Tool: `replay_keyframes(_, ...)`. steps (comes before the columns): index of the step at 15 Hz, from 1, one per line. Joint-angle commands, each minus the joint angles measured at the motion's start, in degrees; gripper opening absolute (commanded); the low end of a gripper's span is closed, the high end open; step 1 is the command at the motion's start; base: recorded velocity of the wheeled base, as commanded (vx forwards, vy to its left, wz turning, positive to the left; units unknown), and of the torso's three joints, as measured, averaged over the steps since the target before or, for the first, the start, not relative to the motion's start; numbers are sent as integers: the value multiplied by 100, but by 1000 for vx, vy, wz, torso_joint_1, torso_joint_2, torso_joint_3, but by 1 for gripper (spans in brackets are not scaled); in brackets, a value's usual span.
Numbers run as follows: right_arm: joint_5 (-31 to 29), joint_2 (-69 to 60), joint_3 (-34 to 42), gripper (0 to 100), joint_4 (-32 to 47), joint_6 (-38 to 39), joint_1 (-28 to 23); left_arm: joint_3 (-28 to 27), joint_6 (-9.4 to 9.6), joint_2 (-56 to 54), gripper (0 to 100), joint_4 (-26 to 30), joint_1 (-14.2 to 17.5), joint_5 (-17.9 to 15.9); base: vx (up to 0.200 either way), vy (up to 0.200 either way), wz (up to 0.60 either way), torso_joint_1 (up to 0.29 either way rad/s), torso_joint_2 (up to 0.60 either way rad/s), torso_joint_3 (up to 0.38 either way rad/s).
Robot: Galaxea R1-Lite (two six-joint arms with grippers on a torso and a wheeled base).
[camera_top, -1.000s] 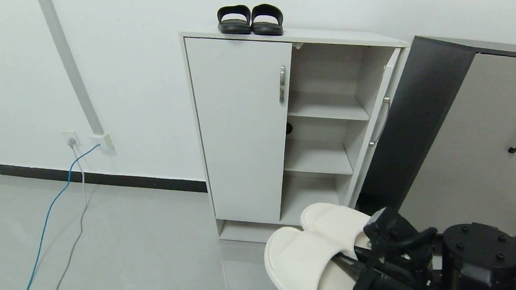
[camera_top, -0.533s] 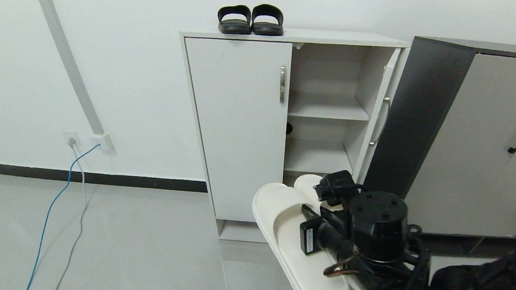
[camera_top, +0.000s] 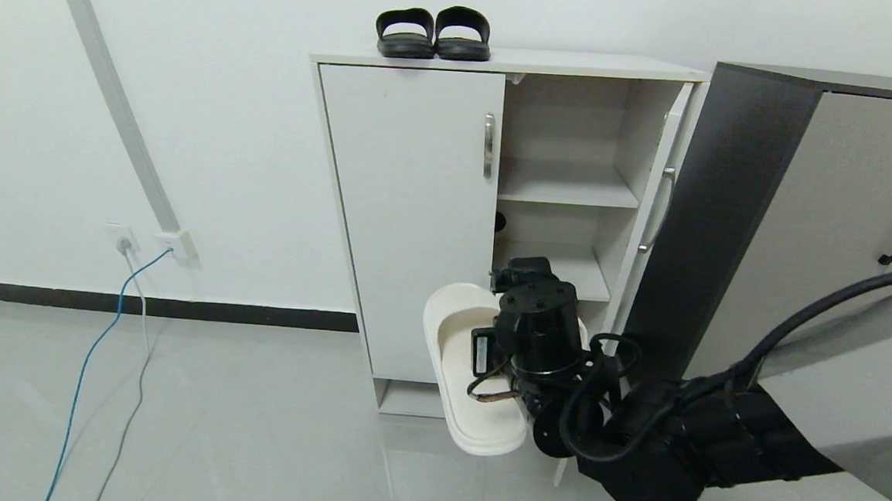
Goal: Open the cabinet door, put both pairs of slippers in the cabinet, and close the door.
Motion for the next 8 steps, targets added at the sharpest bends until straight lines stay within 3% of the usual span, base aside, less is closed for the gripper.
replay_keyframes(1,-251,442,-681,0,173,63,0,1,0,13,0,-1,4,0,0,0,0,0,0,0)
replay_keyframes(2,-418,758,-1173,0,173,19,-9,1,0,13,0,-1,4,0,0,0,0,0,0,0)
replay_keyframes(8,-875,1523,-2298,0,164,-588,-308,1,0,13,0,-1,4,0,0,0,0,0,0,0)
